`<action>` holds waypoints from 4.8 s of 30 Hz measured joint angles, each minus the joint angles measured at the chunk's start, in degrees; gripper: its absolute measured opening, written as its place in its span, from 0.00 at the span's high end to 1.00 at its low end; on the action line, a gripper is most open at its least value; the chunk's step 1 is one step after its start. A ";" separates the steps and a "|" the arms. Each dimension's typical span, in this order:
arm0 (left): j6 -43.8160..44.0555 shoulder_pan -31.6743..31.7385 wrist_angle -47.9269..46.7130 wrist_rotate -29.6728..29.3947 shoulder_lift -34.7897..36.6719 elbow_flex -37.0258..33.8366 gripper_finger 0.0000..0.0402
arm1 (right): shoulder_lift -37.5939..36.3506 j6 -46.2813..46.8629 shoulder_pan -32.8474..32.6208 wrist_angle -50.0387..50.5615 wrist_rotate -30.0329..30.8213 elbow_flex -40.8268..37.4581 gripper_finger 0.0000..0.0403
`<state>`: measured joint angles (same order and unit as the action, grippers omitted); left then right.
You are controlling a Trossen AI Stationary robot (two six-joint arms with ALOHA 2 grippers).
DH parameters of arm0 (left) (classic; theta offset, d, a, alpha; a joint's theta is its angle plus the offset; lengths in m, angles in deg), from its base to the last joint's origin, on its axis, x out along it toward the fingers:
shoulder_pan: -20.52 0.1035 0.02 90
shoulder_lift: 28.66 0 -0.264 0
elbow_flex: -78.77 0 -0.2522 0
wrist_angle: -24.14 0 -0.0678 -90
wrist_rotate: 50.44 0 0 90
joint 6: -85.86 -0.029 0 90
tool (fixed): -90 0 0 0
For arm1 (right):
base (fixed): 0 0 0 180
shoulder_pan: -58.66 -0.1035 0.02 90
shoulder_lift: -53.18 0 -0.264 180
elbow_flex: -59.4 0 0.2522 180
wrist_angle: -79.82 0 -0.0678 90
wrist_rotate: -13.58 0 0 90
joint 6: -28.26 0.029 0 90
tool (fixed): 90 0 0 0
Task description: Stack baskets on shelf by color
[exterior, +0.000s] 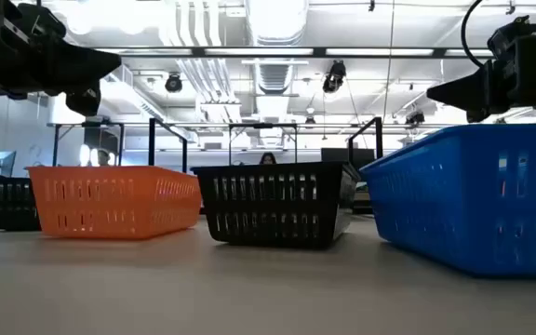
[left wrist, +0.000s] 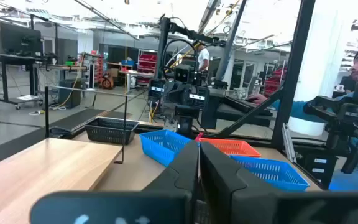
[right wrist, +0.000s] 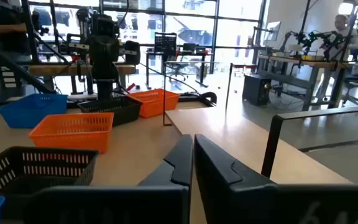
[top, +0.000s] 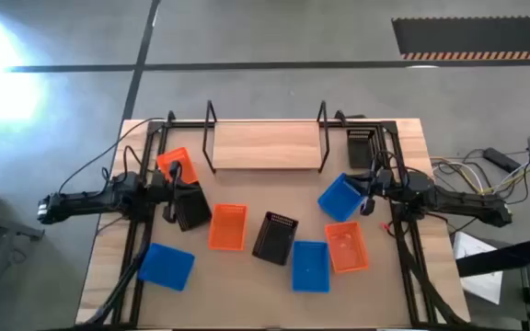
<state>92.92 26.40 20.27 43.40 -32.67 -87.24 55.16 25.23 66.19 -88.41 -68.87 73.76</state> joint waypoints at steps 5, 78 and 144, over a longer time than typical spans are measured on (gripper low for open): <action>-0.01 0.00 0.00 0.01 0.01 0.01 1.00 | 0.00 0.00 0.00 -0.01 0.01 0.00 0.98; -0.03 0.03 0.02 -1.74 0.02 0.02 1.00 | 0.00 5.24 0.11 -16.64 -4.64 0.17 0.98; 1.79 0.05 0.11 -2.83 -8.07 0.02 1.00 | 86.69 35.89 -15.80 61.67 1.29 64.11 0.97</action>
<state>94.71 26.45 20.38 40.57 -40.73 -87.22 141.85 61.13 50.39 -26.75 -67.58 137.87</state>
